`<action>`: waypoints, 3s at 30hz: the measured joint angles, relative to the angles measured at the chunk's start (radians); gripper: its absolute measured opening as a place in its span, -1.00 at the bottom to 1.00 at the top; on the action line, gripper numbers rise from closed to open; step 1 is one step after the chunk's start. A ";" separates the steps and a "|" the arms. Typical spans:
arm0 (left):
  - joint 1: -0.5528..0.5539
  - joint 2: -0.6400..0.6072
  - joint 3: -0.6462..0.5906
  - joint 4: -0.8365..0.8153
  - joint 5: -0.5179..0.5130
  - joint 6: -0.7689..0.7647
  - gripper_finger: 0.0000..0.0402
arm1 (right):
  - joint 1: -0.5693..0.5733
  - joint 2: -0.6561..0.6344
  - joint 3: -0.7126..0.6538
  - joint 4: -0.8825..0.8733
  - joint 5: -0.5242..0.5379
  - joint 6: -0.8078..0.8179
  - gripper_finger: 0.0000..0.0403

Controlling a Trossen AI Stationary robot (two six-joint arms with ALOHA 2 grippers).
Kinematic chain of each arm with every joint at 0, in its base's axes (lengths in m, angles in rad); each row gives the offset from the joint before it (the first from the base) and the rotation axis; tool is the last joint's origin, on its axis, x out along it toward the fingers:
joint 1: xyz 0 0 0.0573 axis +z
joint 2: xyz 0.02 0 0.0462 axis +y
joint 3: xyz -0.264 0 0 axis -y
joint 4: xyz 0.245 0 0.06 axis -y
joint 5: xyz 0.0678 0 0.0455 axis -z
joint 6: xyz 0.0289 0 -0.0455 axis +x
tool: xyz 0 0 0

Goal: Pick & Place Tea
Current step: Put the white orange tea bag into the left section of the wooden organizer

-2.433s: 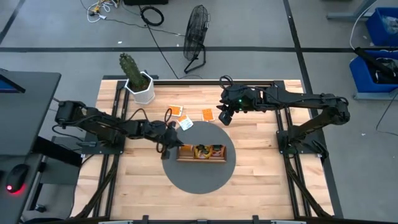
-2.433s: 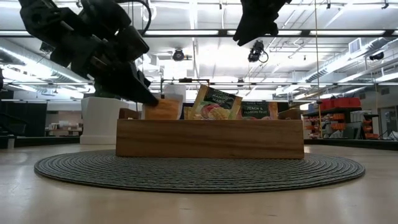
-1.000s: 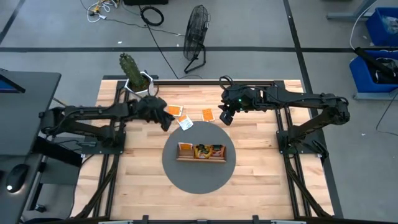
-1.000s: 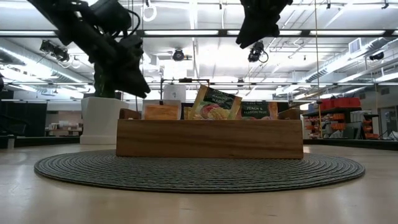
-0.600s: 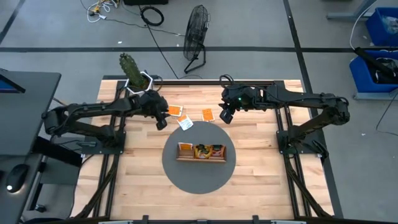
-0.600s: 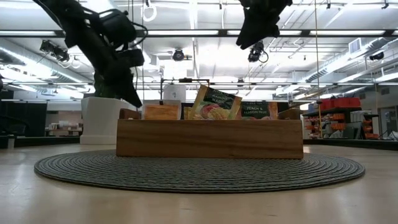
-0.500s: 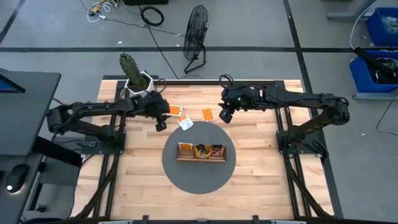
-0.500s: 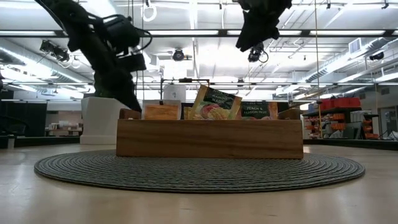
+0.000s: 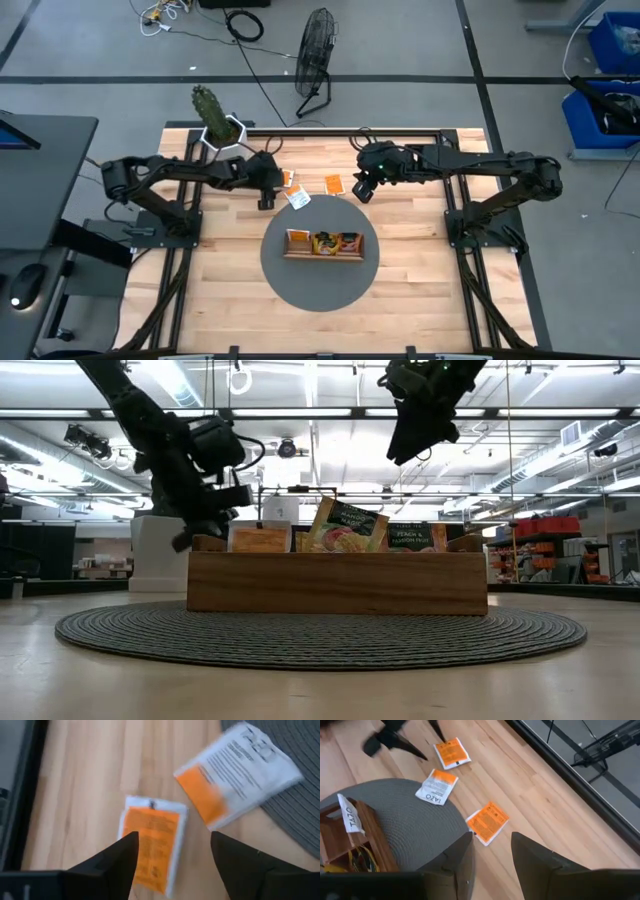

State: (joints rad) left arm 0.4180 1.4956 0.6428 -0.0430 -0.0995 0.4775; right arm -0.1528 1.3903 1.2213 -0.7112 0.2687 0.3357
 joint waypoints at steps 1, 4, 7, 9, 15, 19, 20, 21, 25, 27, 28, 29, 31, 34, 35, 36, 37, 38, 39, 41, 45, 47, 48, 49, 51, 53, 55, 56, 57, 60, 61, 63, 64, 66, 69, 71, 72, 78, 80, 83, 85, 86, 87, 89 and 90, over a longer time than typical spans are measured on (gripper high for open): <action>0.002 0.012 0.000 0.025 0.002 0.005 0.27 | 0.000 0.000 0.000 0.006 -0.001 -0.001 -0.31; 0.007 0.050 0.005 0.041 0.009 0.004 0.26 | 0.000 0.000 0.000 0.017 -0.013 -0.003 -0.31; 0.007 0.086 0.018 0.037 0.010 0.003 0.21 | -0.001 0.000 0.000 0.021 -0.023 0.000 -0.31; 0.007 0.112 0.037 0.043 0.012 0.006 0.19 | -0.001 0.000 0.000 0.022 -0.025 0.004 -0.31; 0.033 0.213 0.109 0.042 0.036 0.001 0.12 | -0.001 0.000 0.000 0.020 -0.029 0.025 -0.31; 0.051 0.254 0.148 0.015 0.046 -0.045 0.07 | -0.001 0.000 0.000 0.020 -0.066 0.052 -0.31; 0.052 0.255 0.156 0.002 0.049 -0.047 0.05 | -0.001 0.000 0.000 0.021 -0.073 0.052 -0.31; 0.053 0.256 0.163 -0.010 0.052 -0.048 0.02 | -0.001 0.000 0.000 0.021 -0.079 0.053 -0.31; 0.053 0.257 0.183 -0.067 0.058 -0.063 -0.19 | -0.001 0.000 0.000 0.024 -0.078 0.071 -0.31; 0.051 0.257 0.186 -0.086 0.060 -0.095 -0.35 | -0.001 0.000 0.000 0.027 -0.078 0.072 -0.31; 0.046 0.257 0.186 -0.093 0.060 -0.110 -0.43 | -0.001 0.000 0.000 0.034 -0.078 0.071 -0.31; 0.043 0.257 0.186 -0.099 0.056 -0.125 -0.52 | -0.001 0.000 0.000 0.041 -0.077 0.071 -0.31; 0.036 0.257 0.186 -0.107 0.055 -0.149 -0.72 | -0.001 0.000 0.000 0.058 -0.077 0.071 -0.31; 0.029 0.257 0.186 -0.116 0.050 -0.184 -0.95 | -0.001 0.000 0.000 0.081 -0.077 0.072 -0.31; 0.028 0.257 0.186 -0.117 0.050 -0.202 -0.96 | -0.001 0.000 0.000 0.087 -0.077 0.071 -0.31; 0.027 0.253 0.185 -0.120 0.051 -0.214 -0.97 | -0.001 0.000 0.000 0.093 -0.077 0.071 -0.31; 0.026 0.246 0.185 -0.125 0.047 -0.229 -0.98 | -0.001 0.000 0.000 0.096 -0.077 0.072 -0.31; 0.027 0.237 0.183 -0.134 0.045 -0.235 -0.98 | -0.001 0.000 0.000 0.097 -0.077 0.072 -0.31; 0.027 0.227 0.182 -0.148 0.043 -0.237 -0.98 | -0.001 0.000 0.000 0.098 -0.076 0.076 -0.31; 0.028 0.200 0.177 -0.176 0.039 -0.235 -0.99 | -0.001 0.000 0.000 0.098 -0.076 0.087 -0.31; 0.030 0.127 0.180 -0.200 0.043 -0.235 -0.99 | -0.001 0.000 0.000 0.106 -0.075 0.091 -0.31; 0.029 0.090 0.179 -0.228 0.054 -0.236 -0.99 | -0.001 0.000 0.000 0.127 -0.075 0.076 -0.31; 0.028 0.069 0.179 -0.232 0.063 -0.234 -0.99 | -0.001 0.000 0.000 0.138 -0.075 0.068 -0.31; 0.026 0.046 0.180 -0.232 0.071 -0.231 -0.99 | -0.001 0.000 0.000 0.149 -0.075 0.058 -0.31; 0.023 0.006 0.180 -0.233 0.081 -0.232 -0.99 | -0.001 0.000 0.000 0.167 -0.075 0.050 -0.31; 0.022 -0.032 0.180 -0.245 0.103 -0.238 -0.99 | -0.001 0.000 0.000 0.180 -0.075 0.049 -0.31; 0.022 -0.066 0.180 -0.255 0.128 -0.259 -0.99 | -0.001 0.000 0.000 0.192 -0.075 0.037 -0.31; 0.022 -0.081 0.181 -0.261 0.144 -0.271 -0.99 | -0.001 0.000 0.000 0.199 -0.075 0.019 -0.31; 0.022 -0.094 0.181 -0.264 0.170 -0.287 -1.00 | -0.001 0.000 0.000 0.205 -0.075 -0.008 -0.31; 0.020 -0.141 0.181 -0.265 0.239 -0.329 -1.00 | -0.001 0.004 0.000 0.221 -0.074 -0.064 -0.31; 0.017 -0.155 0.182 -0.262 0.243 -0.340 -1.00 | -0.001 0.006 0.000 0.226 -0.075 -0.067 -0.31; 0.010 -0.172 0.182 -0.259 0.249 -0.360 -1.00 | -0.001 0.013 0.000 0.236 -0.075 -0.081 -0.31; 0.009 -0.183 0.182 -0.265 0.259 -0.366 -1.00 | -0.001 0.018 0.000 0.254 -0.075 -0.084 -0.31; 0.004 -0.209 0.182 -0.255 0.278 -0.391 -1.00 | -0.001 0.024 0.000 0.263 -0.077 -0.083 -0.31; -0.004 -0.245 0.182 -0.248 0.288 -0.424 -1.00 | -0.001 0.039 0.000 0.306 -0.092 -0.082 -0.31; -0.012 -0.270 0.182 -0.223 0.294 -0.455 -1.00 | -0.001 0.048 0.000 0.333 -0.131 -0.083 -0.31; -0.012 -0.290 0.182 -0.220 0.309 -0.470 -1.00 | -0.001 0.053 0.000 0.349 -0.147 -0.085 -0.31; -0.022 -0.404 0.183 -0.149 0.380 -0.550 -1.00 | -0.001 0.078 0.000 0.395 -0.207 -0.124 -0.31; -0.023 -0.442 0.183 -0.153 0.380 -0.571 -1.00 | -0.001 0.083 0.000 0.400 -0.209 -0.128 -0.31; -0.023 -0.489 0.183 -0.146 0.383 -0.600 -1.00 | 0.002 0.085 0.000 0.415 -0.210 -0.137 -0.31; -0.024 -0.517 0.183 -0.146 0.389 -0.614 -1.00 | 0.004 0.085 0.000 0.447 -0.210 -0.154 -0.31; -0.027 -0.527 0.183 -0.143 0.389 -0.628 -1.00 | 0.007 0.085 0.000 0.463 -0.217 -0.165 -0.31; -0.030 -0.536 0.183 -0.141 0.389 -0.638 -1.00 | 0.009 0.085 0.000 0.487 -0.229 -0.177 -0.31; -0.030 -0.553 0.183 -0.130 0.392 -0.661 -1.00 | 0.016 0.084 0.000 0.537 -0.261 -0.200 -0.31; -0.031 -0.562 0.183 -0.106 0.404 -0.683 -1.00 | 0.020 0.085 0.000 0.558 -0.278 -0.214 -0.31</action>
State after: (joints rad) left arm 0.3874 0.9335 0.8253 -0.1495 0.3049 -0.2050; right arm -0.1327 1.4750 1.2213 -0.1531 -0.0097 0.1214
